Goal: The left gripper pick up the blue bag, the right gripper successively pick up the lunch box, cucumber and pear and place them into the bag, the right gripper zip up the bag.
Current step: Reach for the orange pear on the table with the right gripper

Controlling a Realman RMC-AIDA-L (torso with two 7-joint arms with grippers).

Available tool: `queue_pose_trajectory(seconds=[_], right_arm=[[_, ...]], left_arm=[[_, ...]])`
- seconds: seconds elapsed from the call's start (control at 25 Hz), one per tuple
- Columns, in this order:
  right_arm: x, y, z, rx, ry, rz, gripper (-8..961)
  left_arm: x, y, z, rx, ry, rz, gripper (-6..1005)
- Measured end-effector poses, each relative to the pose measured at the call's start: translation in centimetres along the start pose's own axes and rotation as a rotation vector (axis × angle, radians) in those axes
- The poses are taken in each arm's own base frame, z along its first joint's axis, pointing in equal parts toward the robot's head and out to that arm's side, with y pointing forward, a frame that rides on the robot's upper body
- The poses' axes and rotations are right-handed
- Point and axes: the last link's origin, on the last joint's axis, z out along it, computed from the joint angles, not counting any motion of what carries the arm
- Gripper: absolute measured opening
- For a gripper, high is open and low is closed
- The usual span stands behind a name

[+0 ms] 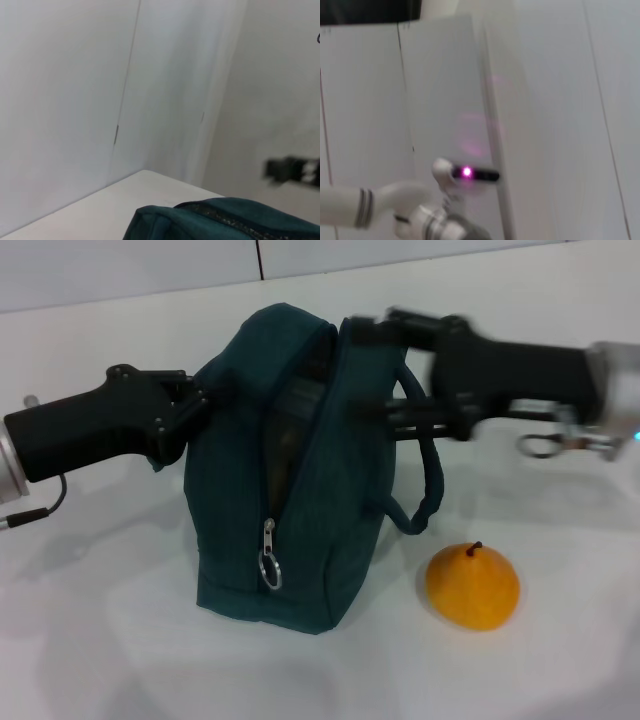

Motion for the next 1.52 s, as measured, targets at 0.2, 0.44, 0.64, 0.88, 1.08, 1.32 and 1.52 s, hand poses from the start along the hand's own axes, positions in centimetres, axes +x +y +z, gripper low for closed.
queue_pose_trajectory(seconds=[0.2, 0.44, 0.64, 0.88, 1.08, 1.32, 1.52], right_arm=[[-1.6, 2.9, -5.0, -0.132, -0.056, -0.025, 868], [2.4, 5.3, -7.4, 0.046, -0.104, -0.025, 838], [6.8, 7.6, -8.0, 0.228, -0.130, -0.058, 801], [9.1, 10.0, -7.9, 0.344, -0.165, -0.102, 779], [10.5, 10.4, -8.2, 0.386, -0.097, -0.061, 763], [11.4, 10.4, -8.4, 0.414, -0.045, -0.063, 699], [12.1, 10.5, -8.4, 0.433, -0.011, -0.037, 680]], left_arm=[[-0.1, -0.1, 0.0, 0.013, 0.003, -0.005, 46], [-0.6, -0.3, 0.2, 0.026, 0.004, -0.015, 46], [-0.6, -0.3, 0.3, 0.024, 0.008, -0.006, 46], [-0.5, -0.4, 0.3, 0.033, 0.024, 0.015, 46], [-0.7, -0.5, 0.2, 0.041, 0.033, 0.010, 46], [-0.5, -0.6, 0.5, 0.036, 0.034, 0.014, 46], [-0.3, -0.6, 0.7, 0.034, 0.035, 0.017, 46]])
